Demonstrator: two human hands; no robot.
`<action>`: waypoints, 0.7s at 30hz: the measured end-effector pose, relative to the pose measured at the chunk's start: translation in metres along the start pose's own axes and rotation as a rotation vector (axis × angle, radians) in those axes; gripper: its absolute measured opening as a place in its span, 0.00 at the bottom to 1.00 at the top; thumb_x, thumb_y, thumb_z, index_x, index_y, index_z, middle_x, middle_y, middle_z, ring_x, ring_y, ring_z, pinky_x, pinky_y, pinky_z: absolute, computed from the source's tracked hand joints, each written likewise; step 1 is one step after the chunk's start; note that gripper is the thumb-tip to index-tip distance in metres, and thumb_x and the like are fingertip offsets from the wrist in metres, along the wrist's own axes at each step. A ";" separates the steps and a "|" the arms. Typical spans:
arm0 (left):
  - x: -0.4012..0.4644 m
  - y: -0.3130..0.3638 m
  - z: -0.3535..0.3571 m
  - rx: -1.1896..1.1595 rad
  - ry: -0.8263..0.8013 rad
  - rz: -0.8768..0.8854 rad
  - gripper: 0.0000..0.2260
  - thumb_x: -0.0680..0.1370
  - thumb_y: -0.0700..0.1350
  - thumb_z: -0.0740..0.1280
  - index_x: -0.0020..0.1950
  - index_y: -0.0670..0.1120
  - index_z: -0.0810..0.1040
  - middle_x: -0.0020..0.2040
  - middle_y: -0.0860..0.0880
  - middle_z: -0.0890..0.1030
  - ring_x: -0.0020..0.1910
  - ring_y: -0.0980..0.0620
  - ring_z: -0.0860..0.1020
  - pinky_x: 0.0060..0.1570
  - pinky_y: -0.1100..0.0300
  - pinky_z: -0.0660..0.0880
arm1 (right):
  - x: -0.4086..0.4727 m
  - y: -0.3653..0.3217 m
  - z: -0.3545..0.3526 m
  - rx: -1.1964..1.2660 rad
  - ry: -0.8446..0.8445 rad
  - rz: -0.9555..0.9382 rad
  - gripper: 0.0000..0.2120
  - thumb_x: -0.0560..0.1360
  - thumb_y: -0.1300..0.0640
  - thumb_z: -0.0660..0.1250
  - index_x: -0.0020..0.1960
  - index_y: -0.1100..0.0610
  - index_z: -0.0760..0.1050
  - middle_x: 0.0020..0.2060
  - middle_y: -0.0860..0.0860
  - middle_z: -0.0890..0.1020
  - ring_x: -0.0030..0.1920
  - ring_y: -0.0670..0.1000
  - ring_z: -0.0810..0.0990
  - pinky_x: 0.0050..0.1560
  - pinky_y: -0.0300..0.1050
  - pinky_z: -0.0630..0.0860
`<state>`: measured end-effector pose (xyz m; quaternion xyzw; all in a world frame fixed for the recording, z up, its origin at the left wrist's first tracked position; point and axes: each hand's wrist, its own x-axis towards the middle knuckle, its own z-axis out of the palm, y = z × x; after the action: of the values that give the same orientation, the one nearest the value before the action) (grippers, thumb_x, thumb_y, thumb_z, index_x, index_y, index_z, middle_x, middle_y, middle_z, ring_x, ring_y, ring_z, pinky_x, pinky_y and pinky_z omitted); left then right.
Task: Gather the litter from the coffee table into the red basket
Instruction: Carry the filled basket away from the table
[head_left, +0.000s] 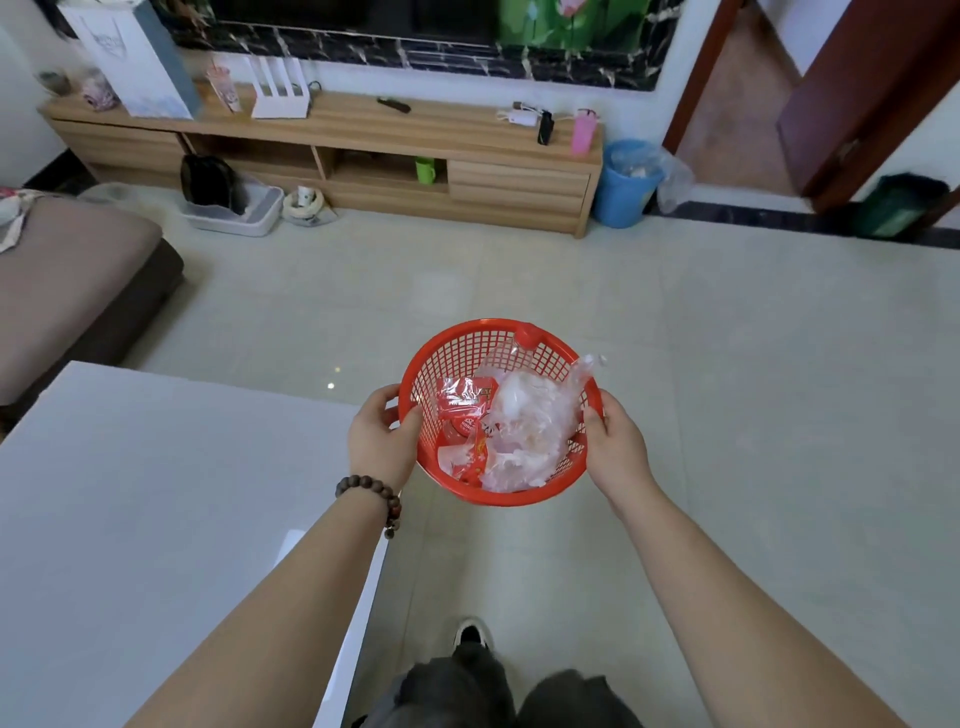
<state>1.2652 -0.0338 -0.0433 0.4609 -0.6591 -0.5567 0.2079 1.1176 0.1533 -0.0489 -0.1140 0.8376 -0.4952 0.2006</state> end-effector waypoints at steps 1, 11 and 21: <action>0.018 0.010 0.009 0.000 0.005 0.001 0.13 0.76 0.45 0.66 0.60 0.49 0.75 0.49 0.46 0.82 0.44 0.48 0.82 0.37 0.50 0.81 | 0.023 -0.007 0.000 -0.003 -0.001 -0.001 0.15 0.81 0.57 0.54 0.65 0.53 0.71 0.58 0.51 0.80 0.57 0.52 0.78 0.60 0.51 0.74; 0.218 0.073 0.134 -0.024 0.053 -0.039 0.12 0.77 0.45 0.65 0.60 0.50 0.73 0.48 0.49 0.81 0.39 0.52 0.82 0.29 0.60 0.78 | 0.281 -0.039 -0.004 -0.018 -0.076 0.006 0.16 0.81 0.54 0.53 0.67 0.51 0.69 0.61 0.50 0.79 0.60 0.52 0.77 0.62 0.54 0.74; 0.410 0.168 0.264 -0.046 0.140 -0.132 0.11 0.77 0.45 0.65 0.60 0.52 0.73 0.47 0.50 0.81 0.37 0.54 0.82 0.31 0.57 0.80 | 0.540 -0.101 -0.026 -0.056 -0.119 0.016 0.16 0.81 0.55 0.53 0.67 0.53 0.70 0.60 0.52 0.79 0.60 0.54 0.77 0.62 0.56 0.74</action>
<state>0.7940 -0.2424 -0.0632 0.5361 -0.5981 -0.5509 0.2267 0.6227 -0.0854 -0.0693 -0.1424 0.8386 -0.4621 0.2508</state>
